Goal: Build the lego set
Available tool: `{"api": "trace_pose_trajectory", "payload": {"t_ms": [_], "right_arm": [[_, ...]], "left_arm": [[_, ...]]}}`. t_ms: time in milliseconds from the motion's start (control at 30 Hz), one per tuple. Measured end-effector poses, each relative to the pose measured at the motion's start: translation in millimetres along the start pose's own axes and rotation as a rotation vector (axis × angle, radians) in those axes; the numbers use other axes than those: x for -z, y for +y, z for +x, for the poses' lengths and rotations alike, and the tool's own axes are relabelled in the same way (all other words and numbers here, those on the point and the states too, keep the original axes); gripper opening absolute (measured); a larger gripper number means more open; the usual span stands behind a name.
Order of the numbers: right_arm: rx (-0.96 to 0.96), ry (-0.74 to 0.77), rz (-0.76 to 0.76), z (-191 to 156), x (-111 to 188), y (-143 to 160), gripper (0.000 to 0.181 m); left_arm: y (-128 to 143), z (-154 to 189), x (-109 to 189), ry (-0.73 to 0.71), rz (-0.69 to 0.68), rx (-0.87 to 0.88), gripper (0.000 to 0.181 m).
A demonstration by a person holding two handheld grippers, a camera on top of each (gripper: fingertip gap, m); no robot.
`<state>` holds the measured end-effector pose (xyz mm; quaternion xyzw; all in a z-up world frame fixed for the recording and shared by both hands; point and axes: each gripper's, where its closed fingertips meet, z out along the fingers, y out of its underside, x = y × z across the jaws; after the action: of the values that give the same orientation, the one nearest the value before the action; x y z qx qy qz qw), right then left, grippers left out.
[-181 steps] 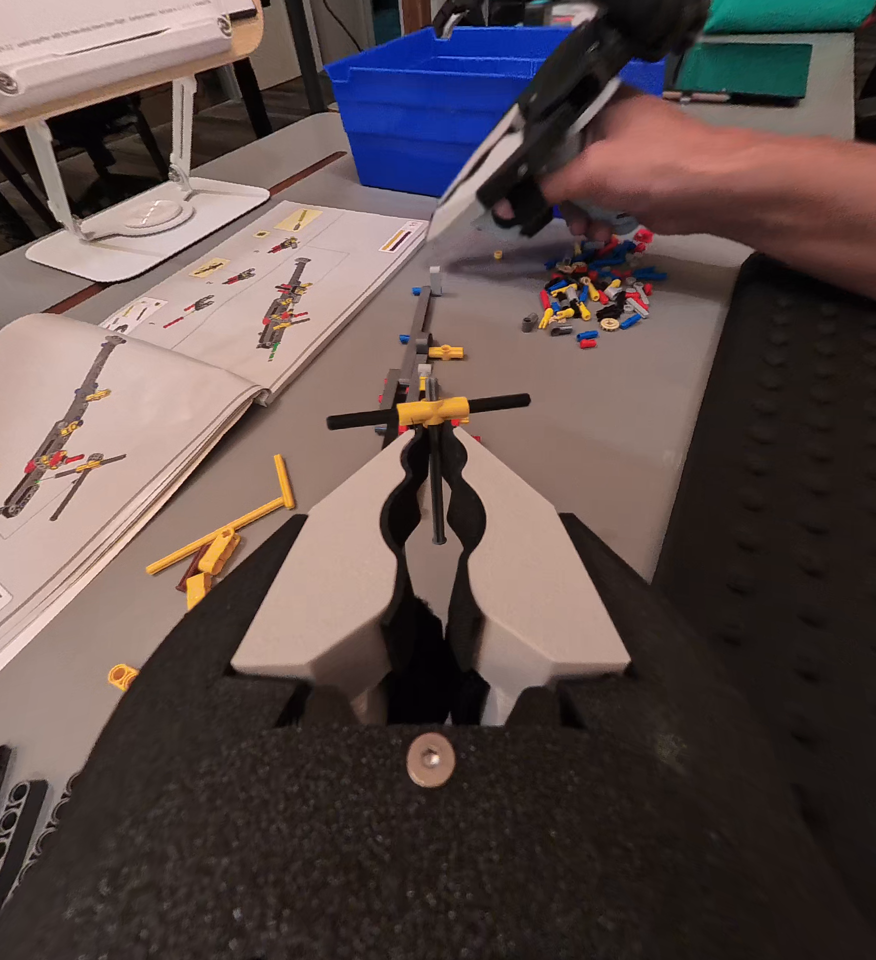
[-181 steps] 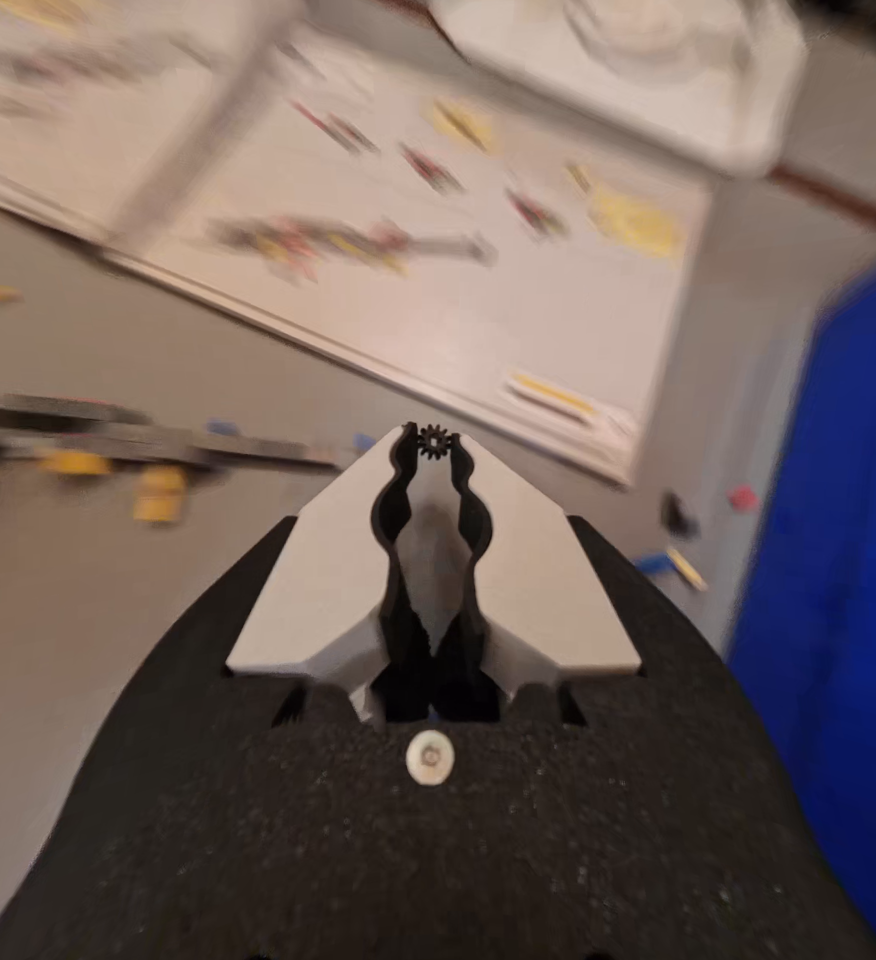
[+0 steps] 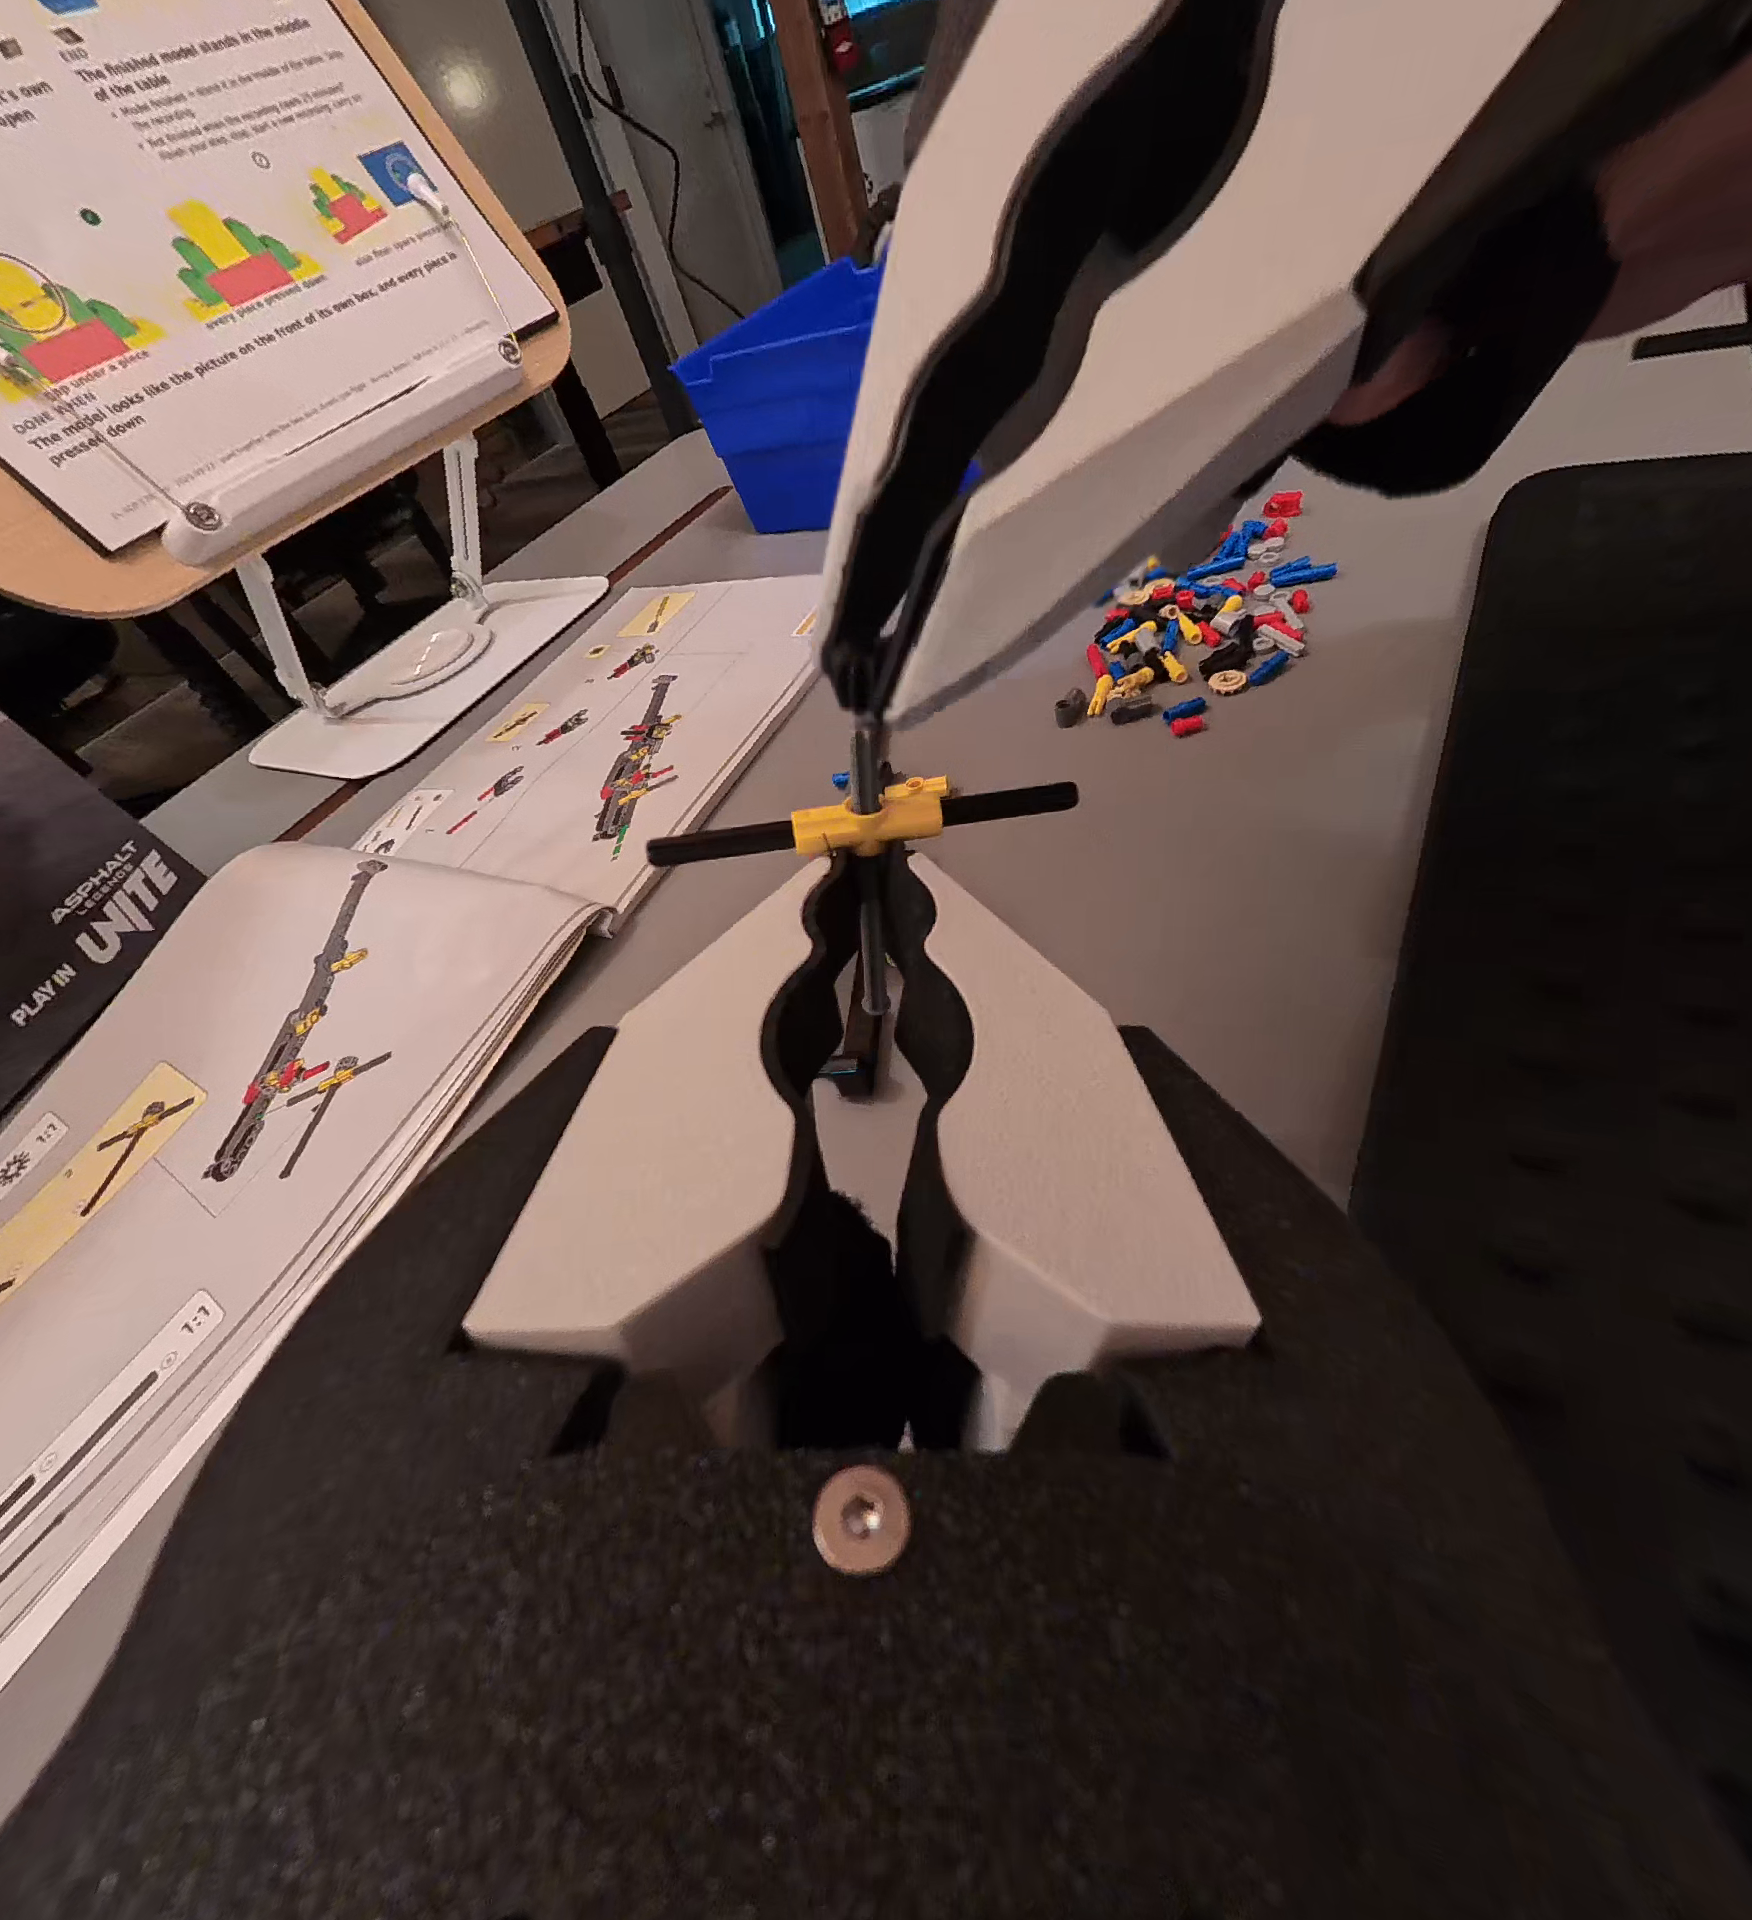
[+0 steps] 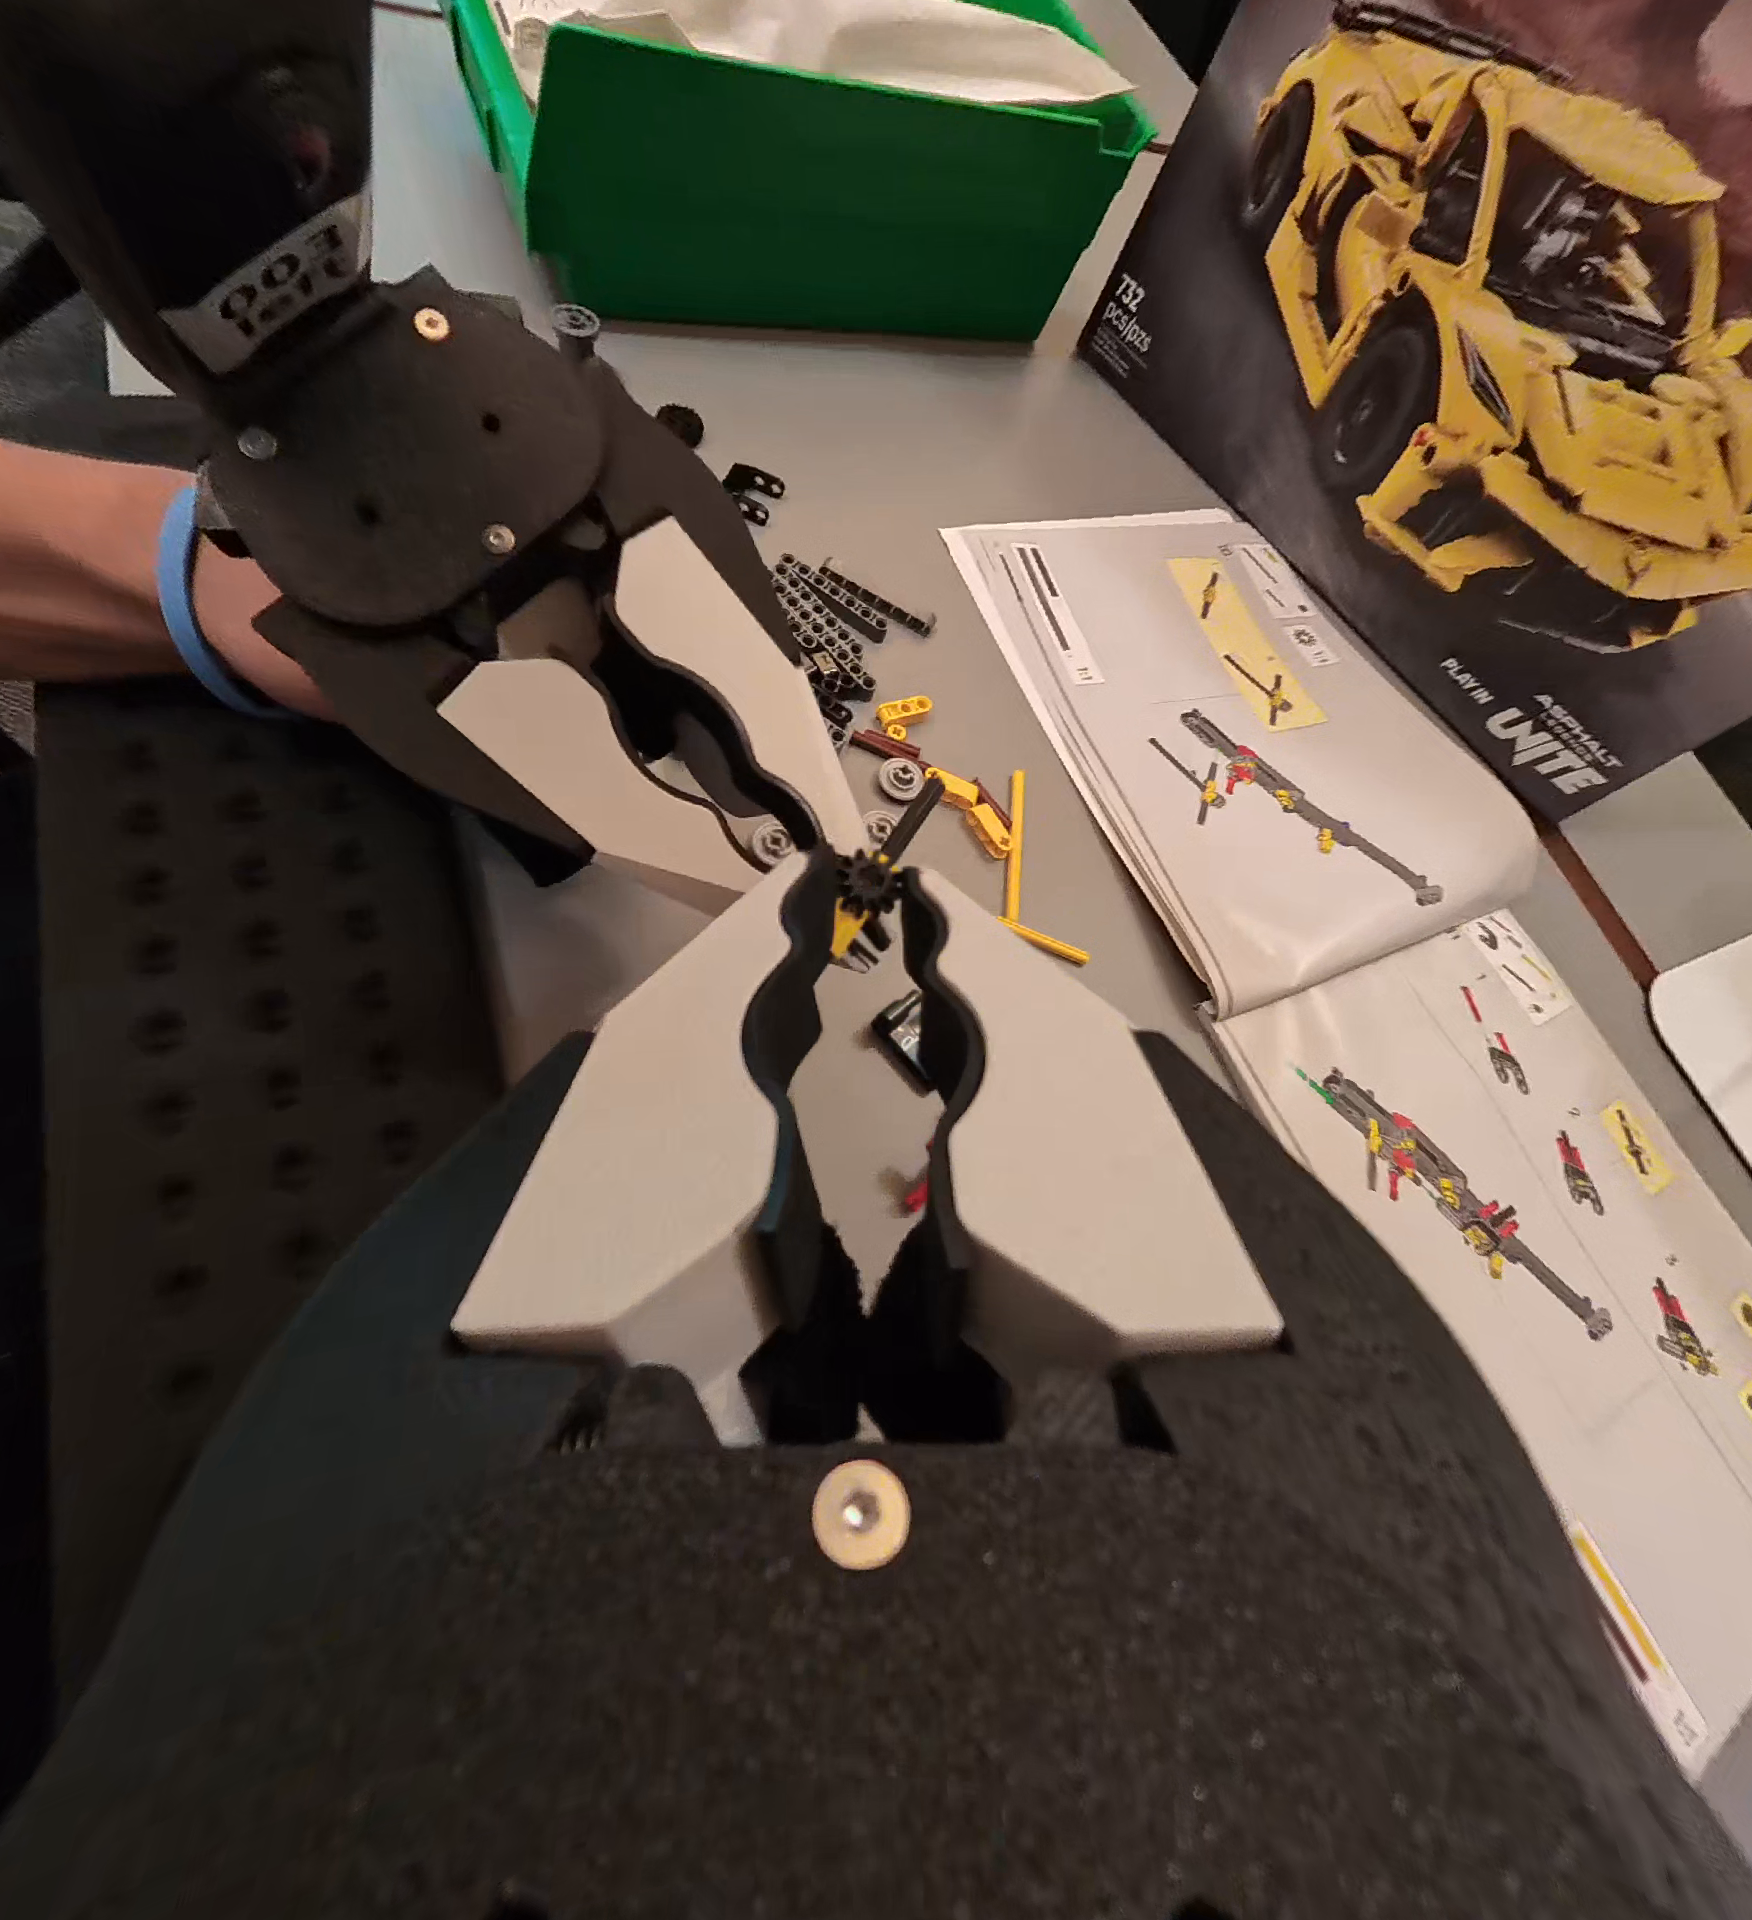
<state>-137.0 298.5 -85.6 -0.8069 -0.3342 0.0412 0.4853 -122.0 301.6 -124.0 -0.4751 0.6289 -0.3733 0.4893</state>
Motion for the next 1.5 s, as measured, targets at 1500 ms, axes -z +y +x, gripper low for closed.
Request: {"api": "trace_pose_trajectory", "payload": {"t_ms": [1500], "right_arm": [[0.011,0.171,0.045,0,-9,-5,0.012]], "left_arm": [[2,-8,2,-0.071,-0.026,-0.043,0.002]]}}
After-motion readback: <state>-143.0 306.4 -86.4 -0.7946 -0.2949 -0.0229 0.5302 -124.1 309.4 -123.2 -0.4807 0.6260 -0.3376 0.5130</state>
